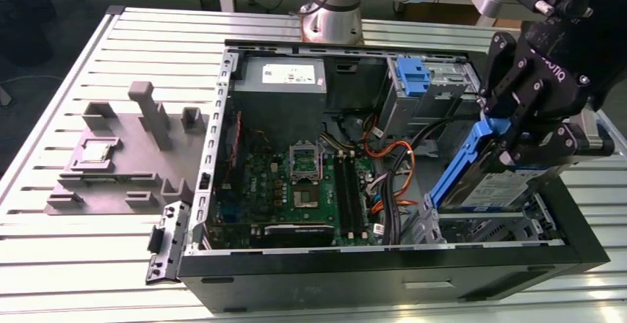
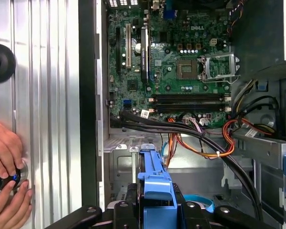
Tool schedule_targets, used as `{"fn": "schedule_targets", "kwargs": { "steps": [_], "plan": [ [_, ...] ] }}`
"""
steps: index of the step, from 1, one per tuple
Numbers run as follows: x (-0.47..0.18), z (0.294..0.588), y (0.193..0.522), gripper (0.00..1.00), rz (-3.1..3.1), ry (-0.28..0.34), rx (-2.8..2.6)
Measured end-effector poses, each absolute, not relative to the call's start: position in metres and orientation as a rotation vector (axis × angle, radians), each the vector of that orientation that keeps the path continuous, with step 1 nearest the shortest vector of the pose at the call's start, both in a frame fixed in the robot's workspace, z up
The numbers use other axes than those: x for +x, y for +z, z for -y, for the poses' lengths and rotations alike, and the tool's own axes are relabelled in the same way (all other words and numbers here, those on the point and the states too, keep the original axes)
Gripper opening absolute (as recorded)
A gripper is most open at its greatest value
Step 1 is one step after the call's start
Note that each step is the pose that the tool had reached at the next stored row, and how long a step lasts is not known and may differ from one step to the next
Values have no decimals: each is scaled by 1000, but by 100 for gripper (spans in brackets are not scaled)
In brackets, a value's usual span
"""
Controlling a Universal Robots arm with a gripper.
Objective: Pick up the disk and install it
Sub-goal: 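Pick up the disk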
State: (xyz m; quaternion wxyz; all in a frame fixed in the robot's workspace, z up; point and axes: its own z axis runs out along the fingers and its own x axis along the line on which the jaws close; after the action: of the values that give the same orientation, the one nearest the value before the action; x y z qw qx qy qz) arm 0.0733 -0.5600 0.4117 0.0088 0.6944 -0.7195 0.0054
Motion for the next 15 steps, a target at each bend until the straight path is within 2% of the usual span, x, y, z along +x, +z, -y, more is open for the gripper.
{"fn": "schedule_targets", "kwargs": {
  "steps": [15],
  "plan": [
    [73, 560, 396, 37, 2248, 17, 2169]
  ]
}}
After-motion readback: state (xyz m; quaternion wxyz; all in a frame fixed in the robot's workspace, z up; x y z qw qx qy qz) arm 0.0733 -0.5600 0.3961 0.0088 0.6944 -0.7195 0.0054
